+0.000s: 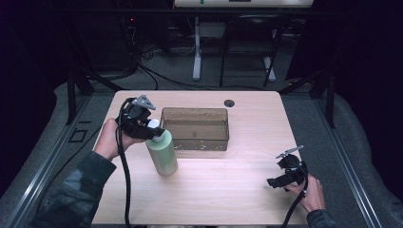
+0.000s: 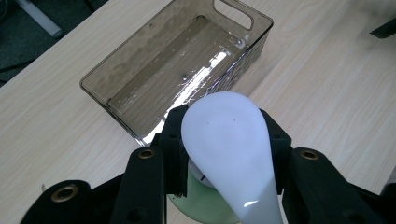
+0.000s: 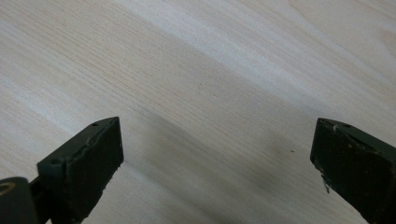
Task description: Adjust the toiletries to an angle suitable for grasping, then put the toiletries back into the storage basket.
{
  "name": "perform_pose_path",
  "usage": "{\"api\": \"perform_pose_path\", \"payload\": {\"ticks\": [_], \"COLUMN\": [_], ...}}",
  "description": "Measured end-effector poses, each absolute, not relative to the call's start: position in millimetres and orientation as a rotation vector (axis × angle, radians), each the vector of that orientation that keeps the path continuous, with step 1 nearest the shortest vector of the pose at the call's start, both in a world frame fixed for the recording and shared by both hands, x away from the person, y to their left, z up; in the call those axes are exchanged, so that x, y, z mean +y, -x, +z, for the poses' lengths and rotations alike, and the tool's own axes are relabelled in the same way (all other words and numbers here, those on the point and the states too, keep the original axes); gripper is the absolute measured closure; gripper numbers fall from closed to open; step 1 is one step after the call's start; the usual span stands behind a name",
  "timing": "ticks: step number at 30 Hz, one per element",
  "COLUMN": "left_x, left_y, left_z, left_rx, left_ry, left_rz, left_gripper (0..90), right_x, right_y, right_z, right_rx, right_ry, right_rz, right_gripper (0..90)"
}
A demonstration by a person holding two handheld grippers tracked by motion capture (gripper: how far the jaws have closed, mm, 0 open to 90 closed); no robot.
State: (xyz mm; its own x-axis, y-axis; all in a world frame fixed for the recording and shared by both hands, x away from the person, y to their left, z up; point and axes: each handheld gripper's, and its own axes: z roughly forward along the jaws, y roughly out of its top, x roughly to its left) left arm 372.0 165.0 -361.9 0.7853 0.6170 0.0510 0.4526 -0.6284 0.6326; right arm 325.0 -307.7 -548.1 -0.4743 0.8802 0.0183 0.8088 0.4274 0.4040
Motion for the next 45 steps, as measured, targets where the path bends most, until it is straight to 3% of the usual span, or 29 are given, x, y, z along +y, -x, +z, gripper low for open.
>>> {"api": "perform_pose_path", "payload": {"ticks": [45], "left_x": [160], "left_y": [-367], "left_z": [-341], "left_rx": [0.752], "left_ry": [-2.386], "left_rz": [0.352], "left_gripper": [62.9], "right_x": [-306], "right_y": [-323], "right_z": [-547], "right_rx": [2.5], "right_ry": [-1.474], "right_rz": [0.548], "right_gripper": [2.4]}}
